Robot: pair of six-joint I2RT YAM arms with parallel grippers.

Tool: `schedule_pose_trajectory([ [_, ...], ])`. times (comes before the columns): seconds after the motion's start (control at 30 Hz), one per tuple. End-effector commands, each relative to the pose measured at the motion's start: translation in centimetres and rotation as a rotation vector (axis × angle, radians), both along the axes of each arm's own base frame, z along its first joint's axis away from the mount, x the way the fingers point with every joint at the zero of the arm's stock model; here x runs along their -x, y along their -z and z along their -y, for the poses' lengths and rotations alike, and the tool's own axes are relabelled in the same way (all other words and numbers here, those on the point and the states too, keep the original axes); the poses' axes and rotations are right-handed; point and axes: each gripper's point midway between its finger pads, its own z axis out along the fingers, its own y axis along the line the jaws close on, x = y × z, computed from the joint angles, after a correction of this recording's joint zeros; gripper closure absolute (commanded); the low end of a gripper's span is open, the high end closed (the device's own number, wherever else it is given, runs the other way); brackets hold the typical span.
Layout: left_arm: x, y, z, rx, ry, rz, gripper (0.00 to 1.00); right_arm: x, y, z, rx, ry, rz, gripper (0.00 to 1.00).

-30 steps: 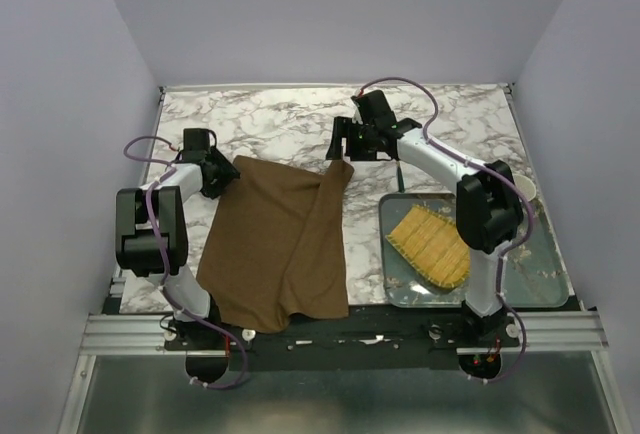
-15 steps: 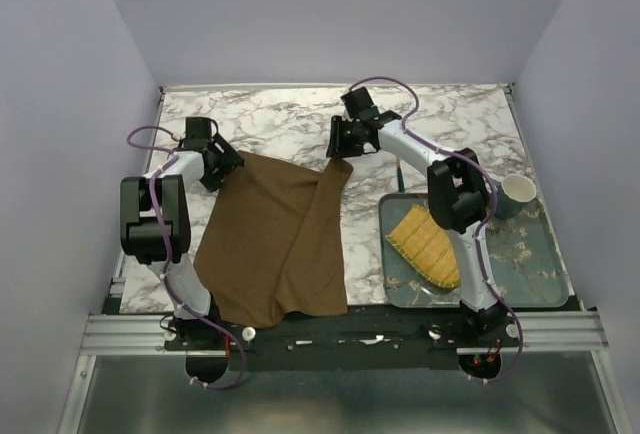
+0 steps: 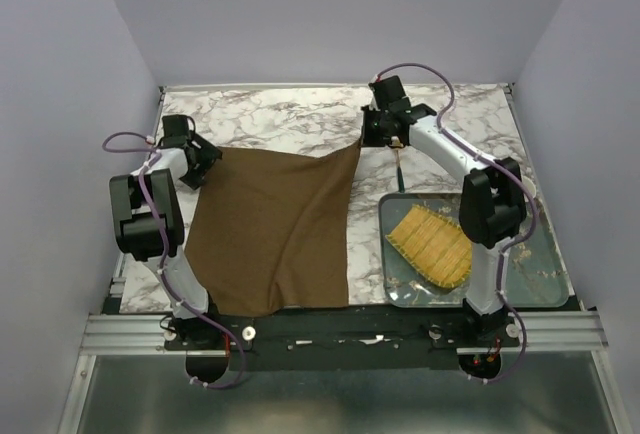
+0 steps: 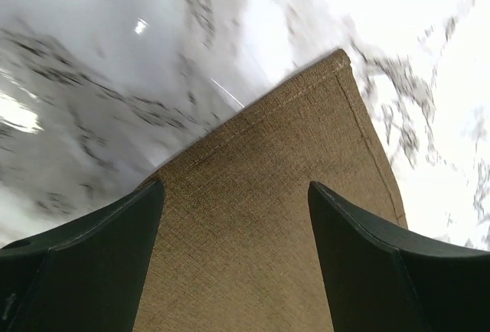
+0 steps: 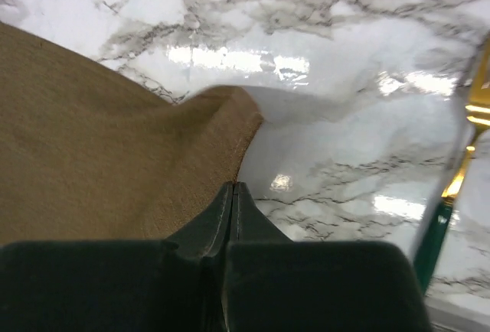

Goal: Fold the napkin, place the utensils inside, and roll it up
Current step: Flatten the napkin out

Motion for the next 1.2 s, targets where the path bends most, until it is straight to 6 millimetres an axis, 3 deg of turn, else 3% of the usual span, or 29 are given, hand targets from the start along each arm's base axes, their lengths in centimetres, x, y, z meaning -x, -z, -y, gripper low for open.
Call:
schedule_pose_trajectory([
  [0.0, 1.5, 1.7, -3.0, -0.039, -0.091, -0.076, 0.14, -0.7, -3.1, 3.1, 0.095, 0.027, 0.111, 0.95],
  [0.07, 1.0, 1.7, -3.2, -0.032, -0.091, -0.068, 0.14, -1.4, -2.8, 4.1, 0.108, 0.041, 0.112, 0.94],
  [0.2, -0.5, 1.1, -3.4, -0.029, -0.083, -0.023, 0.14, -5.5, -1.0, 3.2, 0.073, -0.020, 0.134, 0.94],
  [0.3, -1.8, 1.2, -3.1, -0.006, -0.057, -0.009, 0.13, -7.4, -0.1, 3.0, 0.056, -0.033, 0.127, 0.93],
  [0.37, -2.3, 1.3, -2.8, 0.005, -0.023, -0.012, 0.14, -8.9, 0.9, 3.9, 0.103, 0.001, 0.091, 0.81],
  [0.4, -2.9, 0.5, -2.8, -0.013, -0.013, 0.005, 0.14, -9.3, 0.9, 4.2, 0.123, 0.011, 0.085, 0.71],
  [0.43, -2.8, 0.1, -2.9, -0.035, -0.009, 0.005, 0.13, -9.4, 0.4, 4.5, 0.138, 0.009, 0.077, 0.52],
  [0.5, -2.8, -2.4, -3.1, -0.130, -0.005, 0.036, 0.11, -8.9, 0.8, 5.0, 0.170, 0.006, 0.043, 0.37],
  [0.53, -2.4, -3.2, -2.8, -0.155, 0.004, 0.027, 0.10, -8.1, 0.7, 5.3, 0.174, 0.011, 0.019, 0.27],
  [0.57, -2.2, -4.8, -2.9, -0.195, 0.001, 0.043, 0.09, -6.7, 0.0, 5.4, 0.174, 0.012, 0.004, 0.25],
  [0.63, -1.5, -5.6, -0.9, -0.229, 0.052, 0.035, 0.09, -5.2, -0.7, 5.4, 0.156, 0.031, -0.006, 0.23],
  [0.67, -1.3, -6.3, -0.3, -0.233, 0.065, 0.051, 0.09, -4.2, -1.0, 4.4, 0.151, 0.015, -0.005, 0.23],
  [0.73, -0.2, -5.4, 1.5, -0.188, 0.105, 0.035, 0.11, -1.1, -0.7, 2.7, 0.099, -0.030, -0.052, 0.23],
  [0.8, 0.7, -4.5, 2.8, -0.130, 0.141, 0.037, 0.14, 2.5, 0.0, 0.0, 0.066, -0.092, -0.112, 0.29],
  [0.83, 0.2, -4.5, 3.2, -0.117, 0.160, 0.067, 0.14, 3.5, 0.1, -1.1, 0.060, -0.113, -0.110, 0.32],
  [0.87, 0.3, -3.9, 3.4, -0.107, 0.170, 0.060, 0.15, 5.8, 0.4, -3.3, 0.062, -0.166, -0.115, 0.34],
  [0.93, -0.2, -3.9, 5.2, -0.029, 0.241, 0.095, 0.18, 9.0, 0.9, -4.9, 0.048, -0.209, -0.119, 0.43],
  [0.97, -0.2, -3.4, 5.4, -0.021, 0.247, 0.086, 0.19, 11.2, 1.0, -6.9, 0.041, -0.265, -0.127, 0.45],
  [1.07, -0.8, -3.1, 5.9, 0.002, 0.266, 0.104, 0.20, 15.8, 2.3, -8.8, 0.020, -0.324, -0.159, 0.50],
  [1.17, -1.7, -1.9, 6.1, 0.029, 0.268, 0.086, 0.20, 18.4, 4.7, -9.3, -0.008, -0.341, -0.196, 0.55],
])
